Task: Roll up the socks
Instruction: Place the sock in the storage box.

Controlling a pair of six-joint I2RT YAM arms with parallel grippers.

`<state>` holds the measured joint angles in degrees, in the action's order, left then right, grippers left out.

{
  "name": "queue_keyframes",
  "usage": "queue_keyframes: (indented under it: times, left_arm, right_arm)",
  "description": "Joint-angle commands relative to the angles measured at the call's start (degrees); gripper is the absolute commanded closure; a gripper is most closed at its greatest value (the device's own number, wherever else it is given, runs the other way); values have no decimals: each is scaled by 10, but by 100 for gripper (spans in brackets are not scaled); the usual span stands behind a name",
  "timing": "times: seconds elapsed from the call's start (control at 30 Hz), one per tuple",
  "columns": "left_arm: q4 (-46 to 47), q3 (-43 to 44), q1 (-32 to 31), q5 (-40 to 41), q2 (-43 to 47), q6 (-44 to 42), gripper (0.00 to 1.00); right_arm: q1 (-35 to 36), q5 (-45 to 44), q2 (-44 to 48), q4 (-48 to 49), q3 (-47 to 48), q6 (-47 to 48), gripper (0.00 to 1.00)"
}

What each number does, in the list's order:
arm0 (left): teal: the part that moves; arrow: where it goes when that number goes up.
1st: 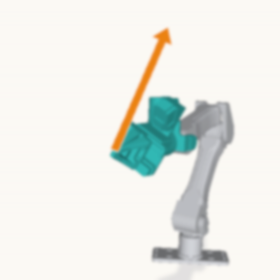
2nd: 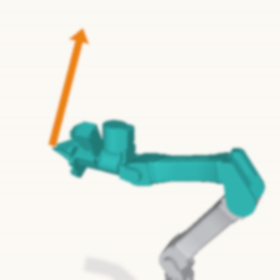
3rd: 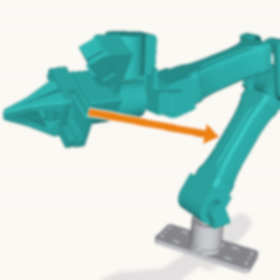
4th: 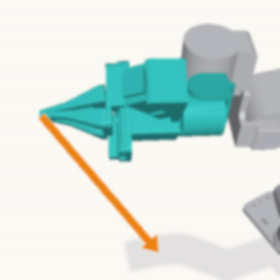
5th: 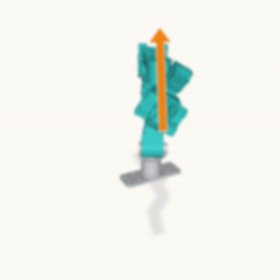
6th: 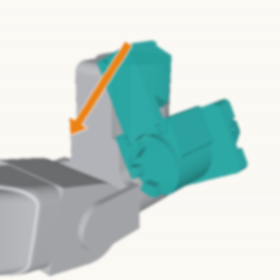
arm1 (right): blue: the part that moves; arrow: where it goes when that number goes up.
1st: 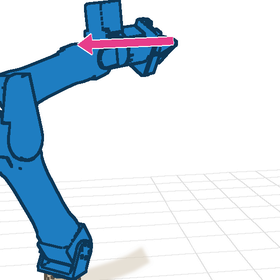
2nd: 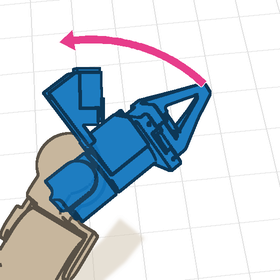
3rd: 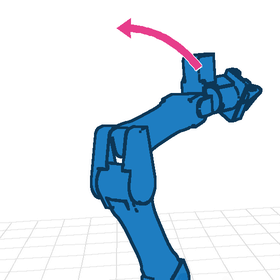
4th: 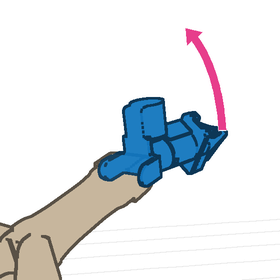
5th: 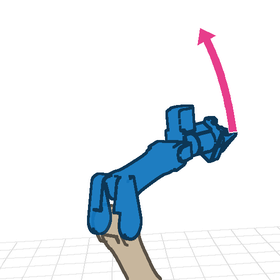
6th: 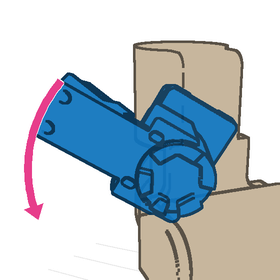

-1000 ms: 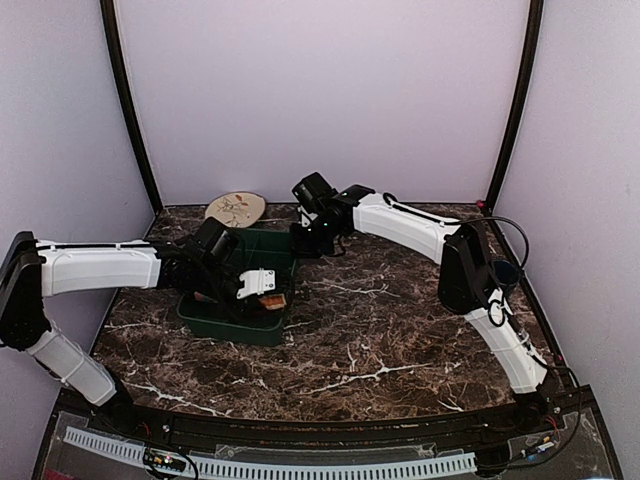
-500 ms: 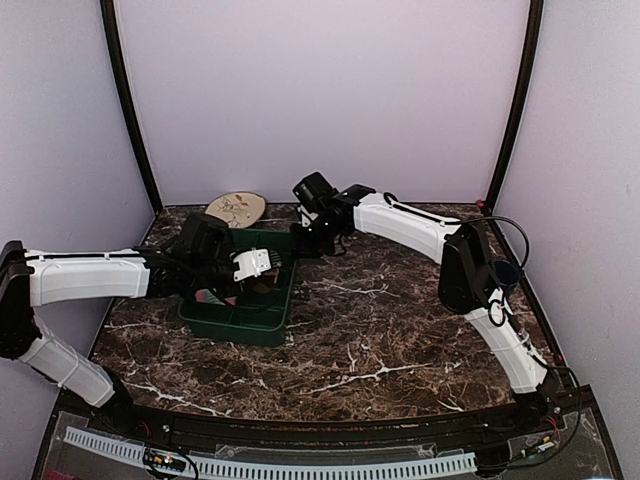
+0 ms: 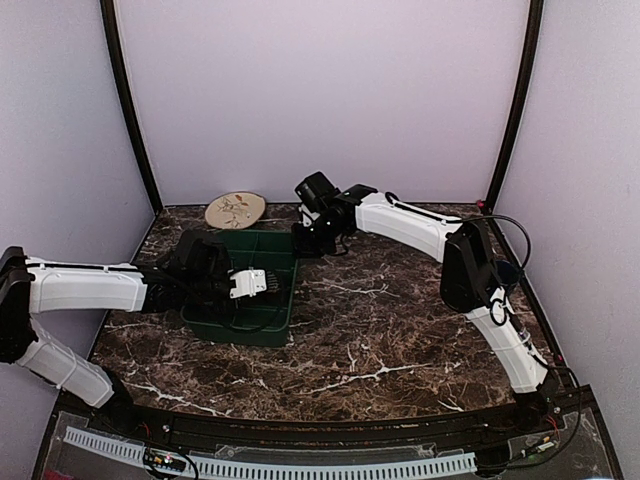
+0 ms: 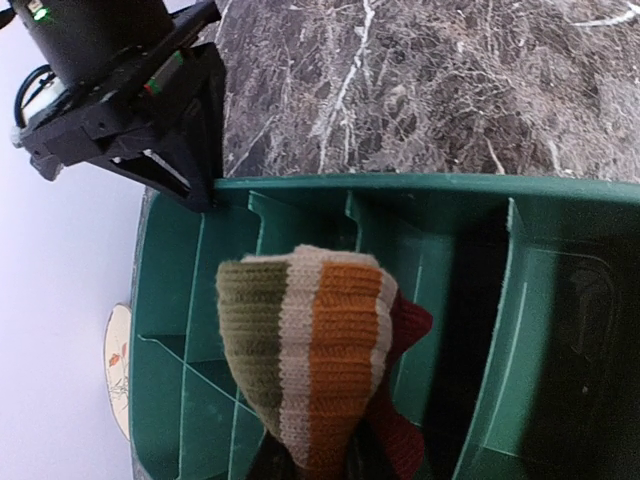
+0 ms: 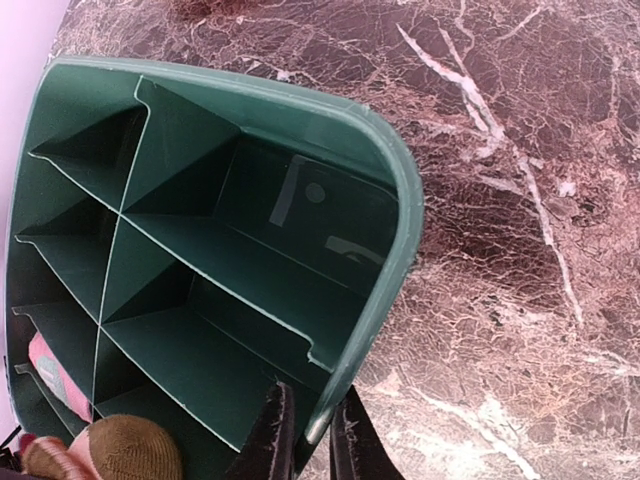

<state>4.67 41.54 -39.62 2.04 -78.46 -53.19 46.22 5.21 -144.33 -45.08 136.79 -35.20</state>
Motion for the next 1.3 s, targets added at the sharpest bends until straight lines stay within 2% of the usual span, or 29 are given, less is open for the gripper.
queue_keyframes:
  times: [0.0,0.23,0.6,1.0,1.27]
  left_arm:
    - [27,-24,-4,-32,20,0,100]
    - [7,-21,-9,-66,1,0,100]
    - [-54,36,-8,-94,-64,12,100]
    - [-181,147,-6,-114,-147,48,100]
    - [-298,227,2,-189,-188,86,100]
  right_arm:
    - [-12,-31,-12,-55,-21,37,90]
    - [-14,-28,-15,-55,-19,37,90]
    - [-18,-16,-21,-62,1,41,90]
    - [-19,-14,0,-58,-30,56,90]
    - [-26,-12,12,-50,-56,67,90]
